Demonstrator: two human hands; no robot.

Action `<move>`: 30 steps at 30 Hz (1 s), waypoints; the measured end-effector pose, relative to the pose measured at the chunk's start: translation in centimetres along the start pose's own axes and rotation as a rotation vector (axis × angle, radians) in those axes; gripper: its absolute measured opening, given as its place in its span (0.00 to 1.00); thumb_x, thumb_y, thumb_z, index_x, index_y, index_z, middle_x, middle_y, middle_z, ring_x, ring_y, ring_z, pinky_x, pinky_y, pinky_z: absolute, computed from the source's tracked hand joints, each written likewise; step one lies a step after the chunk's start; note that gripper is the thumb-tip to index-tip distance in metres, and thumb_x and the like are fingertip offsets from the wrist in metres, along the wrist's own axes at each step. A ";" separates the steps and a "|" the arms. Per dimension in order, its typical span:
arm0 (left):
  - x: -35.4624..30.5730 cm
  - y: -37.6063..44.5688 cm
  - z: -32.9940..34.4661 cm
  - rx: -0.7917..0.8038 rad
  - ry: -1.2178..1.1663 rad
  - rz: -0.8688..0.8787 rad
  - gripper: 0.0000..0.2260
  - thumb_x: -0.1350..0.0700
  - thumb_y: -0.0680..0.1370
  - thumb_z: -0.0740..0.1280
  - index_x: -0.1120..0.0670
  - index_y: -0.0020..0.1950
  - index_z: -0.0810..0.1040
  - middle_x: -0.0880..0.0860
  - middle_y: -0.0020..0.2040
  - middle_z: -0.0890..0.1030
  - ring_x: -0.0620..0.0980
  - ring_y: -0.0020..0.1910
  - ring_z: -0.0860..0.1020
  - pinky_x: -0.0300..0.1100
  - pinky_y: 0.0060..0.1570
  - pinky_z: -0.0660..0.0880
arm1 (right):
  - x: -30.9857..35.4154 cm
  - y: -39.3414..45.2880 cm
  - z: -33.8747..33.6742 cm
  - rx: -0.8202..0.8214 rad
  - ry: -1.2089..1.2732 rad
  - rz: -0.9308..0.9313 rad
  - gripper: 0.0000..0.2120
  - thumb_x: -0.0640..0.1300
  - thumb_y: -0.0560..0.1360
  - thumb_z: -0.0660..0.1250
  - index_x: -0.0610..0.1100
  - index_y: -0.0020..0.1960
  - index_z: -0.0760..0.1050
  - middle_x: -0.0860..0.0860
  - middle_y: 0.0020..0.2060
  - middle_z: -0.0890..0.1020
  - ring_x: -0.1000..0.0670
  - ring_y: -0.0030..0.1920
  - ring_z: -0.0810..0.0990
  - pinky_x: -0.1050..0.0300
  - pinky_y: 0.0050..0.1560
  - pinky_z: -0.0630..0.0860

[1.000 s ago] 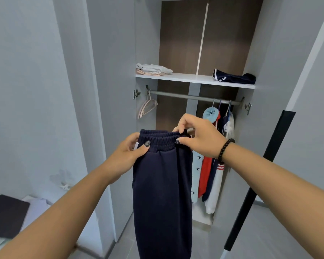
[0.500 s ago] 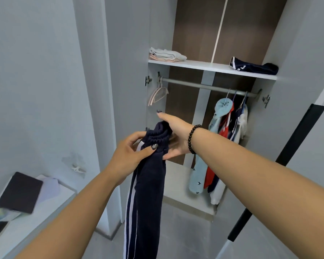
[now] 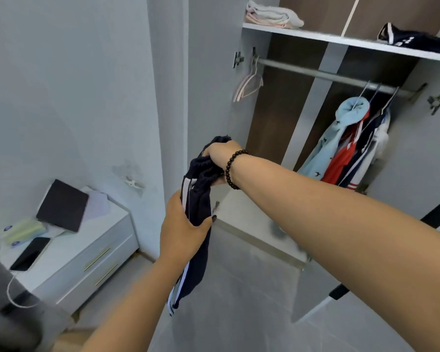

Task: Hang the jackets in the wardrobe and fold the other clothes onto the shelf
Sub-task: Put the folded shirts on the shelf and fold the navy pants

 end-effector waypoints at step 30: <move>26.8 -24.2 -5.7 0.105 0.096 0.224 0.20 0.68 0.77 0.60 0.45 0.60 0.74 0.43 0.32 0.81 0.38 0.33 0.78 0.24 0.30 0.70 | -25.6 -15.2 2.5 0.052 0.187 -0.179 0.06 0.38 0.76 0.58 0.40 0.52 0.70 0.42 0.48 0.76 0.43 0.49 0.78 0.48 0.60 0.76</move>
Point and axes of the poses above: each hand's wrist, its own y-axis towards the middle knuckle, its own z-axis out of the palm, x = y × z, the point moved 6 cm from there along y, towards the middle knuckle
